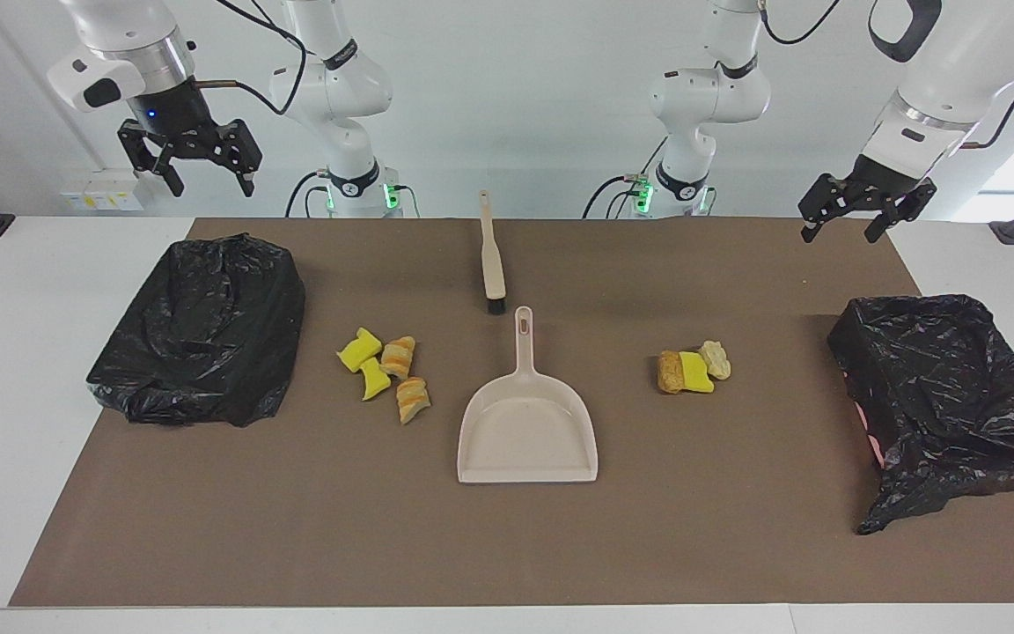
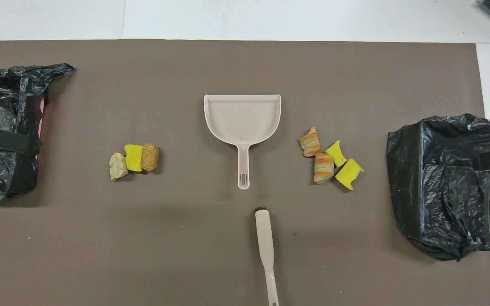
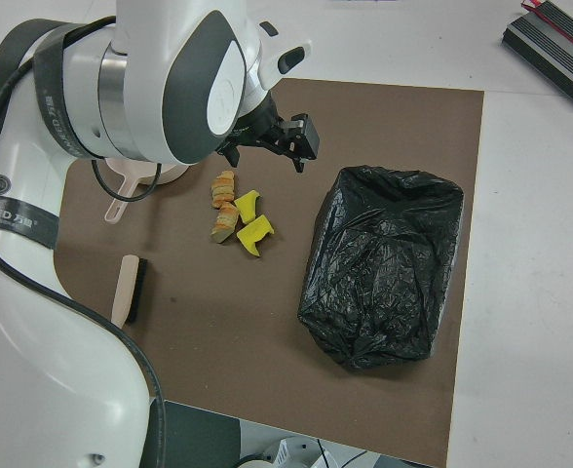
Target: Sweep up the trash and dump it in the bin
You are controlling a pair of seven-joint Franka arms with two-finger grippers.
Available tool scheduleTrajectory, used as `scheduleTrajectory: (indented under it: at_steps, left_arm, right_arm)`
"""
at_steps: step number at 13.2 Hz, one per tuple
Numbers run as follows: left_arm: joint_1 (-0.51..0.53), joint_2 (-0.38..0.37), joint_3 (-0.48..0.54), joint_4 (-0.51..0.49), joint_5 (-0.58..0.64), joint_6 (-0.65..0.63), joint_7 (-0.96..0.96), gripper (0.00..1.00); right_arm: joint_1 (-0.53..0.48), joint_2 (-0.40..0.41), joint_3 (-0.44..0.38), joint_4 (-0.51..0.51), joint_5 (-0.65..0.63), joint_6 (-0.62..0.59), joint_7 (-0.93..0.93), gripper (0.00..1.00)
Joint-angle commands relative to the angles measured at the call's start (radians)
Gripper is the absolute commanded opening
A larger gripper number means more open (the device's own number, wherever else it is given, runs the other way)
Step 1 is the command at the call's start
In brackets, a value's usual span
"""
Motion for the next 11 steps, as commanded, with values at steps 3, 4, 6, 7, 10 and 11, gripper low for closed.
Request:
scheduleTrajectory:
  at_steps: [3,4,6,7,10,11]
  left_arm:
    - [-0.002,-0.017,0.0,-0.014,0.01,-0.012,0.007,1.0]
    - [-0.001,-0.017,0.0,-0.014,0.01,-0.012,0.004,1.0]
    - [0.001,-0.017,0.0,-0.016,0.01,-0.012,0.002,1.0]
    - [0.004,-0.019,0.0,-0.016,0.007,-0.012,0.007,1.0]
    - [-0.002,-0.02,-0.003,-0.02,0.005,-0.018,0.012,1.0]
    - [-0.007,-0.022,-0.003,-0.02,0.005,-0.021,0.013,1.0]
  right_arm:
    - [-0.005,-0.016,0.003,-0.024,0.006,0.028,-0.019,1.0]
    - [-0.005,-0.016,0.003,-0.024,0.006,0.031,-0.018,1.0]
    - [-0.004,-0.016,0.003,-0.024,0.006,0.029,-0.019,1.0]
    - [-0.002,-0.02,0.005,-0.03,0.006,0.026,-0.019,1.0]
    - [-0.002,-0.022,0.006,-0.034,0.006,0.023,-0.021,1.0]
    - [-0.002,-0.022,0.006,-0.036,0.006,0.023,-0.021,1.0]
